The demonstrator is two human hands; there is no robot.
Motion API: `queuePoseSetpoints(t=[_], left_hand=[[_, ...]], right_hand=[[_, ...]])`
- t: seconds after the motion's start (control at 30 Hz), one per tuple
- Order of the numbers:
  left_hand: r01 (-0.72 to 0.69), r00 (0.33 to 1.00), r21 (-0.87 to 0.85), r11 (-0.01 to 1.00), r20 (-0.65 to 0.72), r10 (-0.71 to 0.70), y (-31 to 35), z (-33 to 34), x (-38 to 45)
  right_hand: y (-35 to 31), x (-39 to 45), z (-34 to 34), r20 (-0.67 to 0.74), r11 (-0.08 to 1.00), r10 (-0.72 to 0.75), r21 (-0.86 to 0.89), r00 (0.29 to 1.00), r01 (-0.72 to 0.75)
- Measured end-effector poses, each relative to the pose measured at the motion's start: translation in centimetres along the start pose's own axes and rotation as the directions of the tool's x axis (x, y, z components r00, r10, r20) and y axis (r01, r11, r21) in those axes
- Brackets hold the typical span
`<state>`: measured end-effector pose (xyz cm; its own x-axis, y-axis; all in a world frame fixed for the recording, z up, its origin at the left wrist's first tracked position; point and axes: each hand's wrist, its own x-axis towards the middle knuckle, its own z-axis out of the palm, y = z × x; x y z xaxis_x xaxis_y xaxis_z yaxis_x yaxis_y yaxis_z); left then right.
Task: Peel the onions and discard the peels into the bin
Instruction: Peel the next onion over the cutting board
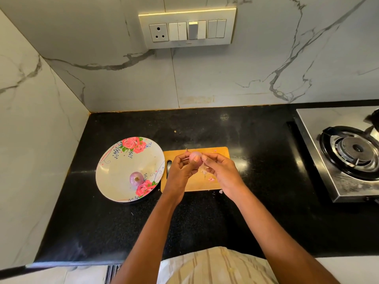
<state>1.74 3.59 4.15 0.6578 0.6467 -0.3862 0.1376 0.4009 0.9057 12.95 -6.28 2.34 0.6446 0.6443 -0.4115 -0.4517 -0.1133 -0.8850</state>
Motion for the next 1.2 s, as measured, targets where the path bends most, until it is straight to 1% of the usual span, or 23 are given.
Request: queuePoseSetpoints(t=[0.07, 0.13, 0.2, 0.27, 0.4, 0.47, 0.53, 0.57, 0.63, 0.73, 0.83, 1.03, 1.13, 1.2], left_hand=[[0.009, 1.000, -0.009, 1.000, -0.003, -0.009, -0.2, 0.0, 0.0], [0.010, 1.000, -0.011, 1.000, -0.013, -0.010, -0.4, 0.0, -0.2], [0.008, 1.000, -0.022, 1.000, -0.007, -0.008, -0.4, 0.2, -0.4], [0.013, 1.000, -0.043, 0.999, 0.007, -0.013, -0.4, 0.4, -0.5], [0.045, 0.999, -0.098, 0.994, -0.006, -0.046, -0.5, 0.2, -0.3], [0.065, 0.998, -0.125, 0.990, -0.014, -0.068, -0.7, -0.1, 0.0], [0.081, 0.996, -0.135, 0.987, -0.018, -0.085, -0.9, -0.3, 0.1], [0.084, 0.996, -0.127, 0.988, -0.026, -0.088, -0.9, -0.2, 0.2], [0.084, 0.994, -0.051, 0.995, -0.059, -0.087, -1.0, -0.2, 0.3], [0.087, 0.994, 0.107, 0.990, -0.078, -0.079, -0.9, -0.3, 0.4], [0.099, 0.992, 0.179, 0.979, -0.093, -0.083, -0.7, -0.6, 0.8], [0.021, 0.998, 0.102, 0.995, -0.057, -0.015, -1.0, -0.6, 0.7], [0.020, 0.996, 0.044, 0.999, -0.083, -0.017, -0.9, -0.4, 0.8], [0.033, 0.994, 0.048, 0.998, -0.101, -0.028, -0.9, -0.5, 1.0]], right_hand=[[0.0, 0.0, 0.0, -0.057, 0.993, -0.073, -0.095, 0.996, 0.068], [0.0, 0.2, 0.1, -0.084, 0.954, -0.186, -0.254, 0.979, 0.159], [0.1, 0.2, 0.1, -0.074, 0.897, -0.268, -0.382, 0.961, 0.220], [0.2, 0.1, 0.2, -0.060, 0.861, -0.296, -0.450, 0.953, 0.239], [0.5, 0.0, 0.2, -0.066, 0.869, -0.269, -0.446, 0.961, 0.212], [0.5, 0.0, 0.1, -0.007, 0.871, -0.258, -0.435, 0.966, 0.229], [0.4, -0.1, 0.2, 0.091, 0.860, -0.238, -0.442, 0.967, 0.253], [0.4, -0.3, 0.3, 0.134, 0.852, -0.233, -0.450, 0.963, 0.268], [0.7, -0.4, 0.6, 0.168, 0.833, -0.242, -0.470, 0.956, 0.293], [0.7, -0.6, 0.7, 0.144, 0.808, -0.291, -0.493, 0.946, 0.323], [0.5, -0.7, 0.6, 0.118, 0.809, -0.332, -0.475, 0.936, 0.347], [0.3, -1.0, 1.1, 0.082, 0.790, -0.384, -0.486, 0.920, 0.373], [0.0, -1.0, 1.1, 0.118, 0.793, -0.376, -0.471, 0.919, 0.385], [0.0, -1.0, 0.9, 0.160, 0.803, -0.356, -0.450, 0.920, 0.389]])
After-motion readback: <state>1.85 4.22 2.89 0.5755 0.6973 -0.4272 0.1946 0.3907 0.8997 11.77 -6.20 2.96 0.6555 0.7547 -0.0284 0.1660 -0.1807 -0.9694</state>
